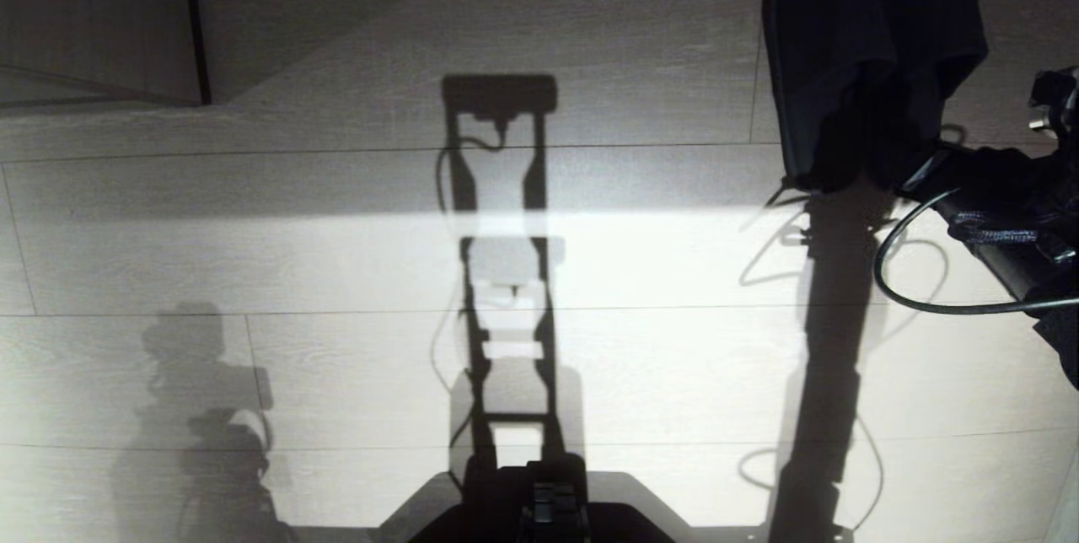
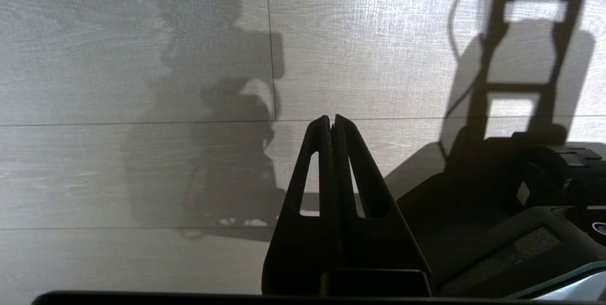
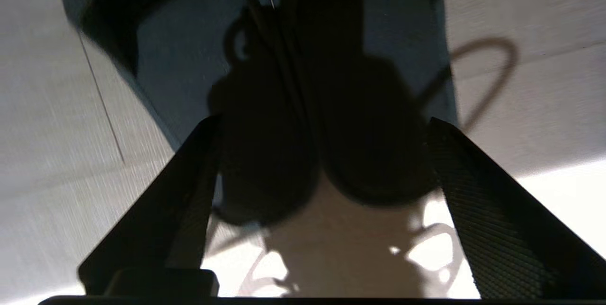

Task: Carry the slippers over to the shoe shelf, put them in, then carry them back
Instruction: Pick up the slippers on the floor

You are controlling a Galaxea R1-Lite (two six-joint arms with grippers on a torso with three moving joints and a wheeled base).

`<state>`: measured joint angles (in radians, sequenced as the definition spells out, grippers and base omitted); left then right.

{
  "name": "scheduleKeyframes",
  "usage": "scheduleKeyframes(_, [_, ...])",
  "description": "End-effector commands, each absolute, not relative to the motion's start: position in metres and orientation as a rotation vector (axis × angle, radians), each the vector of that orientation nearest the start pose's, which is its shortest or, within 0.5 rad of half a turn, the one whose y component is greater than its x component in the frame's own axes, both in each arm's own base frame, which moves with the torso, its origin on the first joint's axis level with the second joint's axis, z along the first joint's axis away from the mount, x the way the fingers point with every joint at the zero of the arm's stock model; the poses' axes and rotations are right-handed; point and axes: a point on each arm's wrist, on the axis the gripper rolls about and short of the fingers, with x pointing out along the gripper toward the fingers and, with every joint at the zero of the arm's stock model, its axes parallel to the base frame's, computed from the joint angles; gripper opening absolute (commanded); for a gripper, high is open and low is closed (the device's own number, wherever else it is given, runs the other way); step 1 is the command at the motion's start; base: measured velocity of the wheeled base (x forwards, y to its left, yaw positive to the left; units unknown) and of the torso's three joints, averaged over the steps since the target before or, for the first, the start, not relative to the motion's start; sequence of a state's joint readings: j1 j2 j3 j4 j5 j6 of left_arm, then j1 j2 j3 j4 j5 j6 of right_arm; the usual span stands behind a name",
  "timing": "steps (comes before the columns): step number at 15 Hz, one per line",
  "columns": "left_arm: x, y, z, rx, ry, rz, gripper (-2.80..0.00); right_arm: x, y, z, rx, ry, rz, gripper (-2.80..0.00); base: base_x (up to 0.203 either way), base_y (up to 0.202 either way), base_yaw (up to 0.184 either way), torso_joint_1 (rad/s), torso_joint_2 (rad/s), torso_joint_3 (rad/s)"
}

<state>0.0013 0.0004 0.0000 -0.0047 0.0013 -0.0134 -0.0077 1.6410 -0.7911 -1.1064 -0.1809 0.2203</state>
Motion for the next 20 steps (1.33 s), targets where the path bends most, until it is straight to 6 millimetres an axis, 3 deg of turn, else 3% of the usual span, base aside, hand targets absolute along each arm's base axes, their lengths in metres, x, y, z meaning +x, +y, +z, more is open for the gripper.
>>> scheduleKeyframes(1, [-0.023, 0.000, 0.076, -0.014, -0.005, 0.003, -2.80, 0.300, -0.006, 0.242, 0.248, -0.278, -0.159, 0.00, 0.000, 0.000, 0.000, 0.000, 0.00, 0.000])
scheduleKeyframes(20, [-0.023, 0.000, 0.076, -0.014, -0.005, 0.003, -2.80, 0.348, -0.006, 0.271, 0.270, -0.423, -0.128, 0.00, 0.000, 0.000, 0.000, 0.000, 0.00, 0.000])
